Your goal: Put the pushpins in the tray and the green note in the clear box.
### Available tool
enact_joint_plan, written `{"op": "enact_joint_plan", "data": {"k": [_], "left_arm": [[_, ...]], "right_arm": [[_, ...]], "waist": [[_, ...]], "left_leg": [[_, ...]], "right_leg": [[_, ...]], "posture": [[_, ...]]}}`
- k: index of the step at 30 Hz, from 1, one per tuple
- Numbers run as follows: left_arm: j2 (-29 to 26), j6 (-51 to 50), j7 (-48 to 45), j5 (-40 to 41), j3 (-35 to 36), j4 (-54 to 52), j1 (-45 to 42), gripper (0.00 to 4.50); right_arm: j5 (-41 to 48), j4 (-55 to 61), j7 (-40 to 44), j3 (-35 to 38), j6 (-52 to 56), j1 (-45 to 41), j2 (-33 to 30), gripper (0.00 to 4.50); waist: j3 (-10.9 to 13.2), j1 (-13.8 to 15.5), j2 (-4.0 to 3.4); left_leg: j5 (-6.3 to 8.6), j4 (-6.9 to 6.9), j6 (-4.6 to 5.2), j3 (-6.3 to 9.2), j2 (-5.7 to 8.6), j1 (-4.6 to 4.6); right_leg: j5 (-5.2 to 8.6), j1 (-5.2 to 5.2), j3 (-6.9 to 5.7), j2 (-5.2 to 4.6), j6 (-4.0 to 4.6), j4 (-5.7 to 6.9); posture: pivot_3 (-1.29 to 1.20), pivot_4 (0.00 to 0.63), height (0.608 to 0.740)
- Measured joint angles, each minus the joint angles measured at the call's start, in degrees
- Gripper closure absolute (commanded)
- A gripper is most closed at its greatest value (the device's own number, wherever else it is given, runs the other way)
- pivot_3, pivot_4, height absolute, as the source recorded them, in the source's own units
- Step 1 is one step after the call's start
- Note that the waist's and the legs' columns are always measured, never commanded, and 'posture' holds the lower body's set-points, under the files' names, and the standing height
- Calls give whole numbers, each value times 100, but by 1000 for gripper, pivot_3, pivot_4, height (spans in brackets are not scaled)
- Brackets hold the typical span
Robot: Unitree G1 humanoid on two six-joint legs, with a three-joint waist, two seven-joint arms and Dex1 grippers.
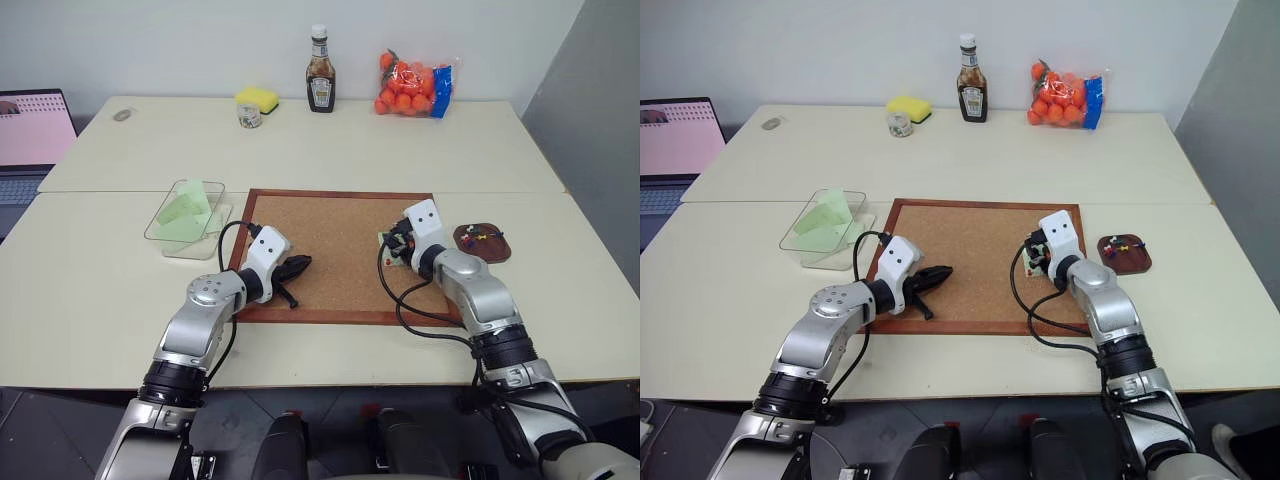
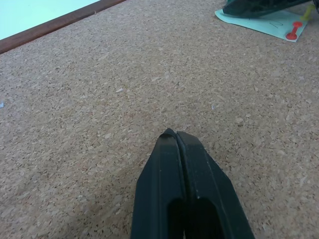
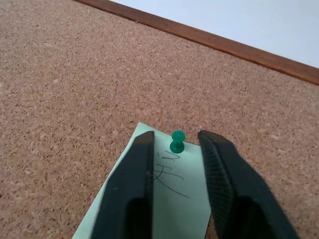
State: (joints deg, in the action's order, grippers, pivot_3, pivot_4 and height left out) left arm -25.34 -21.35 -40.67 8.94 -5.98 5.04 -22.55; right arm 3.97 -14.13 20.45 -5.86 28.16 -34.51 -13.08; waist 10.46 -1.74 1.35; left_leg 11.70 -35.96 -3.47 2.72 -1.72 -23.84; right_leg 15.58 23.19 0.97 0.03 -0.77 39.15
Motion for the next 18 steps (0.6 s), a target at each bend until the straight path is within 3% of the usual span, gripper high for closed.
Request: {"op": "enact_joint_plan", "data": {"k": [3, 18], "left_arm": [[0, 0, -1, -1, -1, 0, 0, 4500], [0, 1, -2, -6, -4, -16, 5, 4500]], "right_arm": [[-57, -53, 6, -9, -35, -45, 6, 4449], [-48, -7, 0, 11, -82, -26, 13, 4449]], "waist": [[0, 0, 0], [1, 1, -1]], "left_leg": [[0, 0, 0, 0, 0, 0], [0, 0, 0, 0, 0, 0]], "right_leg": [[0, 0, 0, 0, 0, 0], [0, 0, 0, 0, 0, 0]], "posture": [[0, 150, 740], [0, 150, 740]]}}
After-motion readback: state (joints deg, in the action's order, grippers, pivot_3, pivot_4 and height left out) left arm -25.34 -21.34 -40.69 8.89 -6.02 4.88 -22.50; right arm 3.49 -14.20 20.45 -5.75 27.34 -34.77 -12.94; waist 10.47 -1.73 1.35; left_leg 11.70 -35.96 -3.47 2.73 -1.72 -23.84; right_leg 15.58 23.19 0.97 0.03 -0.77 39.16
